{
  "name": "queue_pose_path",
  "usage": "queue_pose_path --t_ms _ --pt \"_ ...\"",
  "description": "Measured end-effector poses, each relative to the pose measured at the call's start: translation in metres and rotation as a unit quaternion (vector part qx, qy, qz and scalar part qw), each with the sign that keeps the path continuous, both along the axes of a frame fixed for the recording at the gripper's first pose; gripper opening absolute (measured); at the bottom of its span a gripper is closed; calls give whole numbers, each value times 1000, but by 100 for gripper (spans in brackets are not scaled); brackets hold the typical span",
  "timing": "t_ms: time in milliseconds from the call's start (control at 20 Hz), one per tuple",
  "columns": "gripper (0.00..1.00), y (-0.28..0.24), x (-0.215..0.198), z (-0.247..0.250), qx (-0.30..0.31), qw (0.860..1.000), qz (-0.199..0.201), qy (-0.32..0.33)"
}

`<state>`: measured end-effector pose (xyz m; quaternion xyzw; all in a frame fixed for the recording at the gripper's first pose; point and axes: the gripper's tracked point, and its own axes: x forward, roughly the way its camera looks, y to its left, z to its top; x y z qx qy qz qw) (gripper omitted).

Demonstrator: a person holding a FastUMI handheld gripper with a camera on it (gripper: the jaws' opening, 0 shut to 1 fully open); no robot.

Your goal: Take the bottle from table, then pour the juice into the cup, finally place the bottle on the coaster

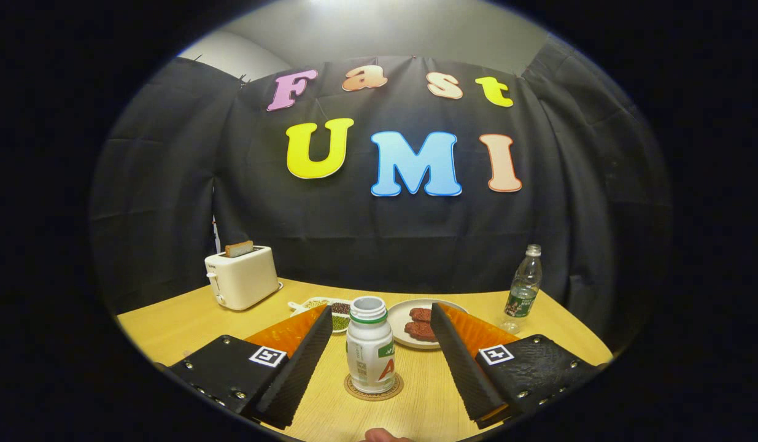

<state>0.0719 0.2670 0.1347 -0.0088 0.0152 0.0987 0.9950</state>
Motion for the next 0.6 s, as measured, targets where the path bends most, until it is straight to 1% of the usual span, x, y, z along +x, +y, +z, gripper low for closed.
queue_pose_path --t_ms 400,600 --pt "98 -1 -34 63 -31 999 -4 -23" --pt "98 -5 -47 88 -31 999 -8 -42"
